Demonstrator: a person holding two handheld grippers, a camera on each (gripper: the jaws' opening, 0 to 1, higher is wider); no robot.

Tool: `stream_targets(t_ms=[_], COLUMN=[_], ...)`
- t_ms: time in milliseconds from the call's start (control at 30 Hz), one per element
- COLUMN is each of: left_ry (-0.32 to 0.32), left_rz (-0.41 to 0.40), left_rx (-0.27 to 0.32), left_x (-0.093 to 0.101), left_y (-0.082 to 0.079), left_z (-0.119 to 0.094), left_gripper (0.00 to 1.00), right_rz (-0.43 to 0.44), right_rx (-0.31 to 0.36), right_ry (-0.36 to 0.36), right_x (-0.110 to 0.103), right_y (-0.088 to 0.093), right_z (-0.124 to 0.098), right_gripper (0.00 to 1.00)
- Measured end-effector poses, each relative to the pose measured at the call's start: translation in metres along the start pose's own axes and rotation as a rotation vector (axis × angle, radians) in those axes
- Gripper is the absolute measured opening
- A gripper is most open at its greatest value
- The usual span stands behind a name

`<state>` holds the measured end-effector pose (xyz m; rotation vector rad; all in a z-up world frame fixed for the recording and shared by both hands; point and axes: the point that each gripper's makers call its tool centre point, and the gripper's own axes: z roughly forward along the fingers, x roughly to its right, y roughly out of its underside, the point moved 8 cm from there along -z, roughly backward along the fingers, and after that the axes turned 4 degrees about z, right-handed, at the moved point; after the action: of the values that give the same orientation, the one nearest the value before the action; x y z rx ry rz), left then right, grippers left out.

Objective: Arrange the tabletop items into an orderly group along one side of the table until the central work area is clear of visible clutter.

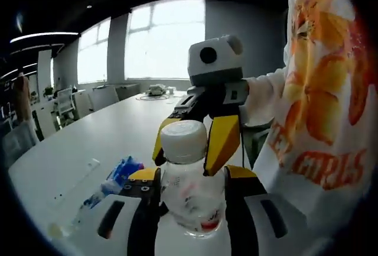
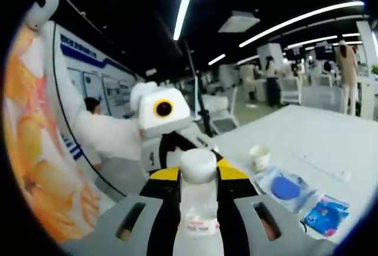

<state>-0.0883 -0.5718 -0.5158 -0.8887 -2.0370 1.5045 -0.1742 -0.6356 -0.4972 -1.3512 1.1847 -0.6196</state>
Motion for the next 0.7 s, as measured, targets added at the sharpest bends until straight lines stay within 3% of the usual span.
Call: stream_targets(t_ms=[167,300,400,467,700], left_ry=[-0.032,-0.041,-0.034,-0.036,-0.086], left_rz=[-0.008,-0.002,0.023,0.017,-0.022], left_rx=[0.008,-0.029,-0.081,-0.075,-0.046], left_x=[-0.002,-0.004,-0.003,-0.003,-0.01], left_y=[-0.003,-0.001,0.006,0.006,0.01], left_z=[-0.003,-0.003,-0.001,0.0,-0.012], left_gripper=[0.41,0.41,0.41,0.41,0.41], right_rz=[0.012,0.054,0.106,0.101,0.146], right_rx=[0.031,0.073,0.158,0.148,0.165], right_ry=[0.001,-0.008,-0.024,-0.016,0.087], right_x=[0.003,0.005,0.005,0.008,0.019], right_y=[-0.003,-0.006,-0.015,-0.016,-0.004], right_z=[0.0,-0.001,-0.003,-0.004,-0.019], right_gripper=[0.21,0.22,0.21,0.17,0.34])
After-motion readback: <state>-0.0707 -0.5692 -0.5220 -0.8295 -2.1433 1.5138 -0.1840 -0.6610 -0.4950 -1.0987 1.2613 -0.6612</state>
